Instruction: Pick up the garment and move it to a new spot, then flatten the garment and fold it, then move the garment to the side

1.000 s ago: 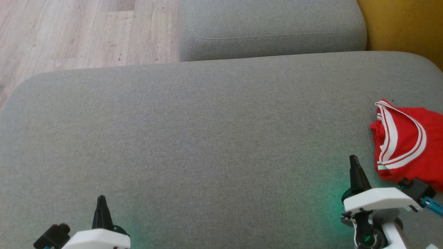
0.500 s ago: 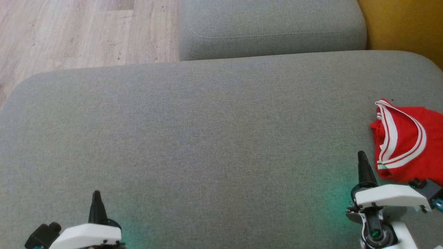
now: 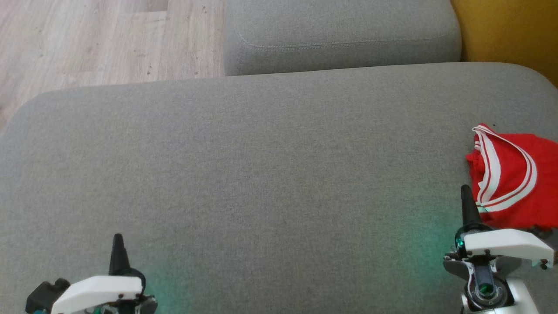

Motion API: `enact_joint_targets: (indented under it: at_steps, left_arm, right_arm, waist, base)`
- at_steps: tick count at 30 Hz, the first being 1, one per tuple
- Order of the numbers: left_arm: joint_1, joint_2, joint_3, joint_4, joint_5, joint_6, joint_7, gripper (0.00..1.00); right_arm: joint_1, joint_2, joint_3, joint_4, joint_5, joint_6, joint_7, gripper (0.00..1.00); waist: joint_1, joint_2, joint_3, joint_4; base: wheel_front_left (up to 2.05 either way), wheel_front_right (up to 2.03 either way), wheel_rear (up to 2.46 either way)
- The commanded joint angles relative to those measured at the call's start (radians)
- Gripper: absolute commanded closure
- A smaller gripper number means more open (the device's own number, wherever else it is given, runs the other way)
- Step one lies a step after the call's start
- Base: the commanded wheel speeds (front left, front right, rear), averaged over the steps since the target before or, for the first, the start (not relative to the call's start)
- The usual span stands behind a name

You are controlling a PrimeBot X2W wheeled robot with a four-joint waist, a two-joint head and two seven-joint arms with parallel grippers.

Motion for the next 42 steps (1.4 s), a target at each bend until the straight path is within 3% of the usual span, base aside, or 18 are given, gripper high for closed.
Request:
enact_joint_targets:
  at_steps: [1, 38, 42]
  left_arm:
    - [-0.051, 0.003, 0.038, -0.041, -0.034, -0.013, 0.008, 1.00]
    - [-0.088, 0.004, 0.100, -0.103, -0.455, -0.058, 0.114, 1.00]
    - [-0.089, 0.004, 0.101, -0.104, -0.464, -0.058, 0.116, 1.00]
  right_arm:
    - [-0.017, -0.003, 0.007, -0.048, 0.036, -0.001, 0.009, 1.00]
    - [0.002, -0.002, -0.078, -0.164, 0.448, -0.001, 0.116, 1.00]
    - [0.002, -0.002, -0.079, -0.166, 0.456, -0.001, 0.118, 1.00]
  waist:
    - [0.0000, 0.0000, 0.000, 0.000]
    - [0.0000, 0.0000, 0.008, -0.004]
    - [0.0000, 0.0000, 0.009, -0.004]
  base:
    - [0.00, 0.00, 0.00]
    - [0.00, 0.00, 0.00]
    - [0.00, 0.00, 0.00]
